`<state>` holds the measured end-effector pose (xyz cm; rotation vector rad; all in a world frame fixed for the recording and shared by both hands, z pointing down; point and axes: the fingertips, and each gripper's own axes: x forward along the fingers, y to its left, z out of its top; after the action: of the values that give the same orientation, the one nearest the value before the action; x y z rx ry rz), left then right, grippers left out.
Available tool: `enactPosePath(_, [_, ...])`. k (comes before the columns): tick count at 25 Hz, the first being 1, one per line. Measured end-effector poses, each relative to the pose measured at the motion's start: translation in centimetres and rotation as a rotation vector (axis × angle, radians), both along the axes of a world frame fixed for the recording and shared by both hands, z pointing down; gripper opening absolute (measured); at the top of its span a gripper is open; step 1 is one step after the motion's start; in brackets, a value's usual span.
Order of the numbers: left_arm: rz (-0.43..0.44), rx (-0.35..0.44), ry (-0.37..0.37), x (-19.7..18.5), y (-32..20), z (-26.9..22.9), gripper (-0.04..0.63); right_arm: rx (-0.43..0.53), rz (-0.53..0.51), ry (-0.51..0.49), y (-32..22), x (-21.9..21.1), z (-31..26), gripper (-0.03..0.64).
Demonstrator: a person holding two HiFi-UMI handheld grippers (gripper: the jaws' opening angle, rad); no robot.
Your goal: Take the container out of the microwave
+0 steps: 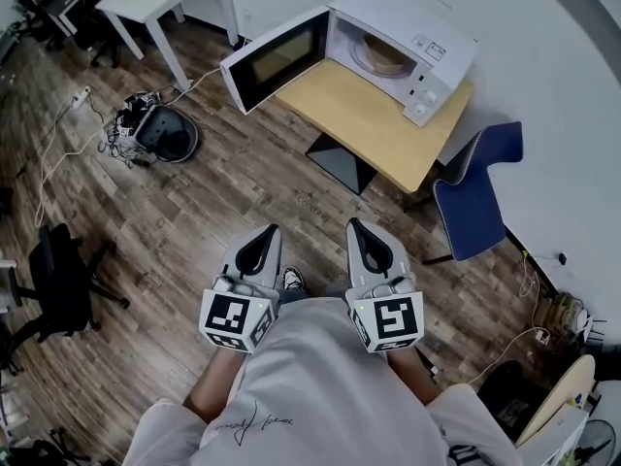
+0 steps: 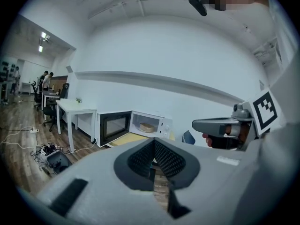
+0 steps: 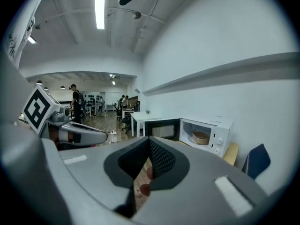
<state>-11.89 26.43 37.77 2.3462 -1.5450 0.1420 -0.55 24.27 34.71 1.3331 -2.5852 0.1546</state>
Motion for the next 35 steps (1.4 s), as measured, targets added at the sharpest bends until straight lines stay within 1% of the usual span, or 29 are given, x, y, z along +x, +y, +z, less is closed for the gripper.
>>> enactPosePath(4, [0.007, -0.011, 0.001, -0.6, -1.3, 0.5, -0.002, -0.006, 0.029, 0.012, -1.2, -0.2, 0.2, 0.012])
enactPosePath(7, [-0.004, -0.008, 0.000, -1.3, -2.1, 0.4, -0.002, -0.010, 0.055, 0.021, -2.1, 0.0, 0.3, 0.012])
enactPosePath(10, [-0.016, -0.008, -0.001, -1.9, -3.2, 0.5, -0.002, -0.016, 0.079, 0.010, -3.2, 0.1, 0.2, 0.012])
enactPosePath(16, [0.015, -0.004, -0.024, -1.7, -5.9, 0.4, -0.002, -0.028, 0.116, -0.021, -5.8, 0.5, 0.2, 0.012])
enactPosePath(22, [0.040, -0.001, -0.046, -1.6, -9.9, 0.3, -0.002, -0.028, 0.137, -0.033, -9.6, 0.7, 0.2, 0.012])
enactPosePath(26, [0.067, 0.021, -0.107, -1.1, -13.2, 0.3, -0.002, -0.037, 0.154, -0.042, -12.8, 1.1, 0.7, 0.014])
enactPosePath(27, [0.073, 0.033, -0.109, -0.9, -14.1, 0.0, -0.002, -0.043, 0.157, -0.043, -13.6, 1.1, 0.9, 0.013])
enactPosePath(30, [0.076, 0.069, -0.079, -0.9, -16.6, -0.9, -0.002, -0.053, 0.163, -0.042, -16.0, 1.0, 1.1, 0.013])
enactPosePath(35, [0.097, 0.050, -0.074, -0.2, -21.5, -0.7, -0.002, -0.058, 0.169, -0.040, -21.1, 1.6, 1.3, 0.014])
